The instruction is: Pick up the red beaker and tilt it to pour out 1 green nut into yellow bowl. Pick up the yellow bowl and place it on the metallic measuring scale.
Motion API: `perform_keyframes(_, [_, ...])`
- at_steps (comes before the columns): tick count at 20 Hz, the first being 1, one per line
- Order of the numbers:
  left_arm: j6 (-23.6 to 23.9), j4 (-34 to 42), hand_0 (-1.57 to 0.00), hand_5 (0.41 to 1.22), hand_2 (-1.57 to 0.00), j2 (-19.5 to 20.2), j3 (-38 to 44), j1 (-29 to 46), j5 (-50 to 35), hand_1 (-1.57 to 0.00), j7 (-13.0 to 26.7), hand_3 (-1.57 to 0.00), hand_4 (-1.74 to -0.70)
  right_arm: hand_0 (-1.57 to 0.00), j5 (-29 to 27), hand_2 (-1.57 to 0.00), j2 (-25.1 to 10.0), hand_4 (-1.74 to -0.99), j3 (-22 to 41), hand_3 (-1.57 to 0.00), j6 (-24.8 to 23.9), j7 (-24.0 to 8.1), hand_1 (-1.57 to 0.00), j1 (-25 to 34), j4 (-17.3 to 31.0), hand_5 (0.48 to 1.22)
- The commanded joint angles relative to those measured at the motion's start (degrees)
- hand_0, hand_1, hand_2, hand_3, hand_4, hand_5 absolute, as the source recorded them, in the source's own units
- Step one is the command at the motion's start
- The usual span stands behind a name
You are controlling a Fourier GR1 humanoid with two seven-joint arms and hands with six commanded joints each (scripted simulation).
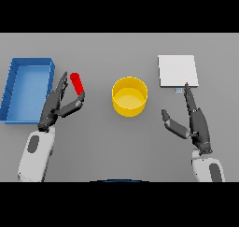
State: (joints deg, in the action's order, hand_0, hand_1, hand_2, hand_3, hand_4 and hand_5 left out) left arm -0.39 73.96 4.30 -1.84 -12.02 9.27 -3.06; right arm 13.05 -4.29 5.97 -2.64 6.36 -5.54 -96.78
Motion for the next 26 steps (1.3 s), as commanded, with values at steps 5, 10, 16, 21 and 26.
perform_keyframes(5, [1.15, -7.58, 0.00, 0.685, 0.00, -0.66, 1.40, -5.66, 0.47, 0.00, -1.90, 0.00, -1.29, 0.00, 0.21, 0.00, 0.33, -1.269, 0.05, 0.00, -0.30, -1.28, 0.00, 0.15, 0.34, 0.638])
perform_keyframes(10, [1.42, -12.95, 0.00, 0.686, 0.00, -0.39, 2.33, -10.30, 0.93, 0.00, -2.19, 0.00, -1.29, 0.00, -0.31, 0.00, -0.49, -1.267, -0.43, 0.00, 0.28, -0.95, 0.00, 0.27, 0.11, 0.644])
perform_keyframes(16, [0.75, -19.25, 0.00, 0.688, 0.00, -0.57, 4.12, -15.01, -0.01, 0.00, -4.24, 0.00, -1.31, 0.00, -0.90, 0.00, 0.04, -1.269, -0.75, 0.00, 0.08, -1.81, 0.00, 0.39, 0.50, 0.640])
perform_keyframes(21, [1.93, -23.35, 0.00, 0.724, -0.07, -2.33, 5.72, -17.50, -1.04, -0.03, -7.74, -0.03, -1.38, 0.00, -0.11, 0.00, -0.68, -1.259, -1.03, 0.00, -0.46, -1.29, 0.00, -0.09, -0.02, 0.642])
perform_keyframes(26, [4.54, -26.10, -0.84, 0.997, -0.90, -2.94, 7.03, -19.63, -0.74, -0.87, -7.15, -0.84, -1.54, 0.00, -0.42, 0.00, -0.52, -1.256, -1.19, 0.00, -0.50, -1.26, 0.00, 0.38, 0.21, 0.646])
